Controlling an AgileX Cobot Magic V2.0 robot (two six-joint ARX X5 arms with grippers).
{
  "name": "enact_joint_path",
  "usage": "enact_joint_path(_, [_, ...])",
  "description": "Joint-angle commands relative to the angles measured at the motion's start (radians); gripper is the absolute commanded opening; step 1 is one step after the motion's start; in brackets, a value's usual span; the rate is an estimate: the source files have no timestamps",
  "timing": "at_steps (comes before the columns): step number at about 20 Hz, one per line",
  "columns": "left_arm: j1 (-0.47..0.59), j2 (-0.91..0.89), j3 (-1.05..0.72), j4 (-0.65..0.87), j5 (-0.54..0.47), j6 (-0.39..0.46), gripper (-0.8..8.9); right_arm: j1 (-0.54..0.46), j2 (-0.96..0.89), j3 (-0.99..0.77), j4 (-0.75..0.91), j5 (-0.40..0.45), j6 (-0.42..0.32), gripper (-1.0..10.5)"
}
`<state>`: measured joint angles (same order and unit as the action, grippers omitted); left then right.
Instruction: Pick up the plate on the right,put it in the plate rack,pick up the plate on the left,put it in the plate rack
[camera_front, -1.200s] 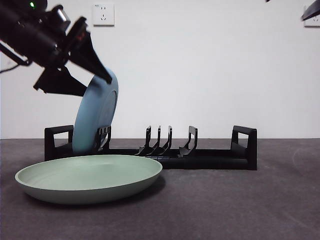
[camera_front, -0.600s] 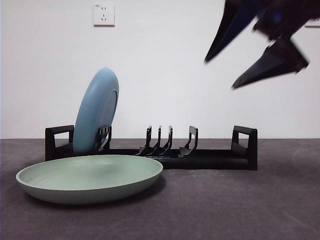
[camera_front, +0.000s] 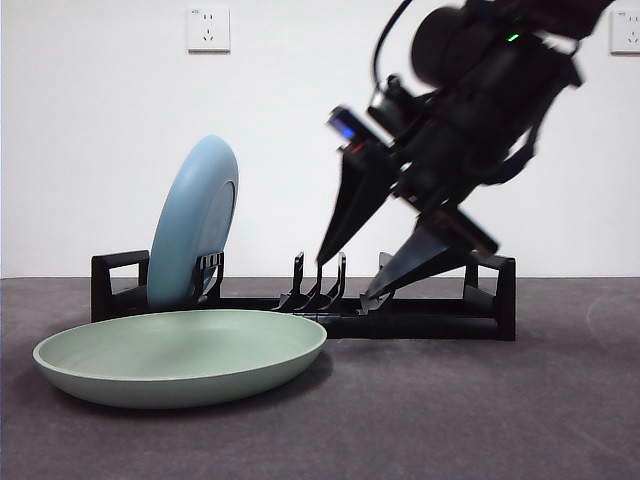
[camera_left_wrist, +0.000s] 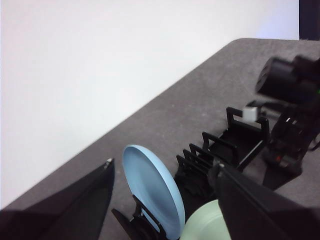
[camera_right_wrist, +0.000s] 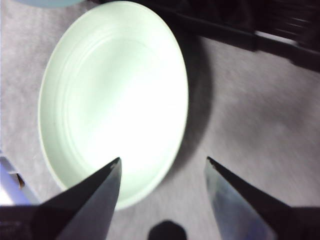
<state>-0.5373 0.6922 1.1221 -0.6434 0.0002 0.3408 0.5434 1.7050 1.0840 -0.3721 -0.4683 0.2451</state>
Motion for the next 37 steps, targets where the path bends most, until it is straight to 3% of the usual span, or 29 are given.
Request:
enact_joint_path(1, [-0.039, 0.003, -0.001, -0.014, -0.034, 0.012, 3.28, 0.016, 0.07, 0.035, 0.005, 0.006, 0.011, 2.7])
enact_joint_path(6, [-0.1, 0.01, -0.001, -0.024, -0.1, 0.012, 3.15, 0.043, 0.161, 0.079, 0.007, 0.032, 0.016, 2.0])
enact_joint_path(15, [-0.121, 0.071, -0.001, -0.032, -0.104, 0.011, 3.15, 0.06, 0.219, 0.08, 0.016, 0.074, 0.027, 1.4])
enact_joint_path(17, [-0.133, 0.071, -0.001, -0.032, -0.104, 0.011, 3.15, 0.063, 0.22, 0.08, 0.018, 0.086, 0.027, -0.2])
enact_joint_path(20, [-0.154, 0.076, -0.001, -0.04, -0.103, 0.011, 3.15, 0.066, 0.21, 0.08, -0.005, 0.092, 0.047, -0.2])
enact_joint_path(22, [-0.177, 0.093, -0.001, -0.055, -0.099, 0.012, 3.15, 0.066, 0.183, 0.08, -0.051, 0.142, 0.052, -0.2])
enact_joint_path(30, [-0.407, 0.294, -0.001, -0.204, -0.121, 0.026, 3.1, 0.047, -0.02, 0.08, -0.223, 0.192, 0.039, -0.2])
enact_joint_path(37, [-0.681, 0.488, -0.001, -0.192, -0.348, 0.023, 3.1, -0.002, -0.118, 0.08, -0.322, 0.182, 0.025, -0.2])
